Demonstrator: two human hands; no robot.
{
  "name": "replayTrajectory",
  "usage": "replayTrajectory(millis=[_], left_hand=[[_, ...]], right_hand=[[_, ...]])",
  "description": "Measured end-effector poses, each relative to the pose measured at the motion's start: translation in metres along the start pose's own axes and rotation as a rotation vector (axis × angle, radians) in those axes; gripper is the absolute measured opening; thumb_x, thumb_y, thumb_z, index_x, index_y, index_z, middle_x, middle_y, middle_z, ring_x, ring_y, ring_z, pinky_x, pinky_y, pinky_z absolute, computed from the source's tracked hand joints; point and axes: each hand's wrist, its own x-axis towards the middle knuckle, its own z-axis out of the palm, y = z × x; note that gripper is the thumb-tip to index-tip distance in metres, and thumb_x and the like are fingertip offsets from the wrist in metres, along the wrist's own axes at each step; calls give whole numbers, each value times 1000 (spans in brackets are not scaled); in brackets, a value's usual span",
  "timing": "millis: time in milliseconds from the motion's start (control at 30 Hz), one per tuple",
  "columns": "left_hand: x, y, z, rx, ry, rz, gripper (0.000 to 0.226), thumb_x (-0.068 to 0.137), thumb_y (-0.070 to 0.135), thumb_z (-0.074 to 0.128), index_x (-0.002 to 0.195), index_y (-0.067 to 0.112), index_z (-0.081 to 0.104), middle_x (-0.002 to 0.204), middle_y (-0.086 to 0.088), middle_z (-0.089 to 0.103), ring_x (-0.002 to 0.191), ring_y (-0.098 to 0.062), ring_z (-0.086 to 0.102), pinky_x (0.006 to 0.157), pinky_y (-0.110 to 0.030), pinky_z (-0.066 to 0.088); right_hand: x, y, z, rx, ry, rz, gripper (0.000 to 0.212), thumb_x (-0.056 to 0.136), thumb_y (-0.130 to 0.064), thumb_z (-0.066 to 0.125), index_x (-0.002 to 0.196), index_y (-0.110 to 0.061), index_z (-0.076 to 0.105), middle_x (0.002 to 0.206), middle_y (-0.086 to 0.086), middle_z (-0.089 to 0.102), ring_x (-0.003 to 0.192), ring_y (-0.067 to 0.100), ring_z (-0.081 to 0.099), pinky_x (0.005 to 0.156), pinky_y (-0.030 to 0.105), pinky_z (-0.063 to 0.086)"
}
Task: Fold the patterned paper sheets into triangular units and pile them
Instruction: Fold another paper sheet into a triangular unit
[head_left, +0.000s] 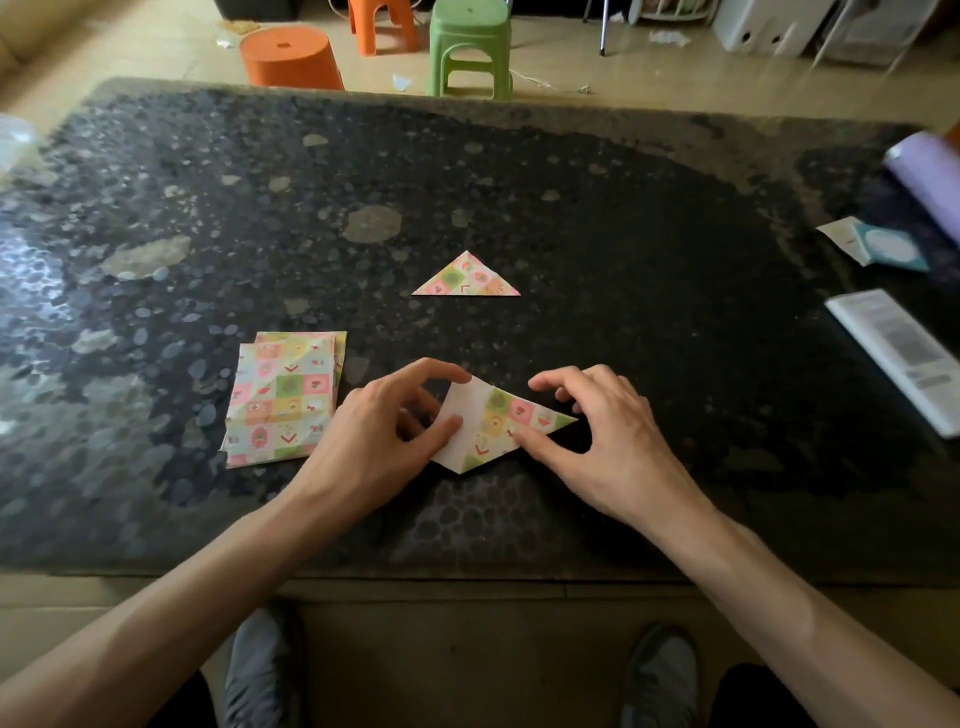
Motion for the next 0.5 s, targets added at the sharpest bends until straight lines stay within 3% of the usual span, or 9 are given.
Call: replayTrajectory(millis=[100, 200, 300, 400, 500], left_hand=[[-1, 3, -1, -52, -25, -17, 30, 95, 30, 70, 121, 42, 63, 91, 14, 70, 80, -6, 71, 68, -27, 60], [-1, 4, 0, -42, -36, 24, 37, 95, 25, 71, 127, 41, 61, 92, 15, 71, 81, -5, 70, 67, -23, 56], [-1, 4, 1, -63, -76, 41, 44, 97, 19, 68, 133, 42, 57, 95, 13, 73, 84, -6, 70, 70, -22, 56], [-2, 5, 2, -114, -87, 24, 43, 97, 15, 68, 133, 38, 59, 96, 10, 74, 86, -7, 73, 73, -26, 60], [-2, 4, 2, -190, -51, -62, 43, 96, 15, 70, 131, 38, 60, 100, 8, 73, 86, -8, 74, 72, -26, 62]], right_hand=[[1, 0, 0, 42, 8, 19, 43, 92, -59, 65, 131, -43, 58, 115, -19, 48, 109, 1, 49, 92, 24, 43], [2, 0, -2, 115, 13, 34, 31, 94, -52, 66, 122, -39, 67, 107, -20, 57, 97, 0, 57, 77, 13, 43], [3, -3, -4, 197, -65, 21, 24, 94, -50, 67, 115, -39, 71, 99, -20, 66, 92, -5, 63, 69, 12, 51], [1, -4, -1, 222, -81, 0, 29, 92, -52, 70, 119, -42, 67, 101, -23, 63, 94, -7, 60, 69, 13, 51], [-3, -5, -2, 142, 47, -66, 44, 86, -53, 76, 126, -44, 60, 109, -23, 50, 102, -5, 52, 76, 10, 43]])
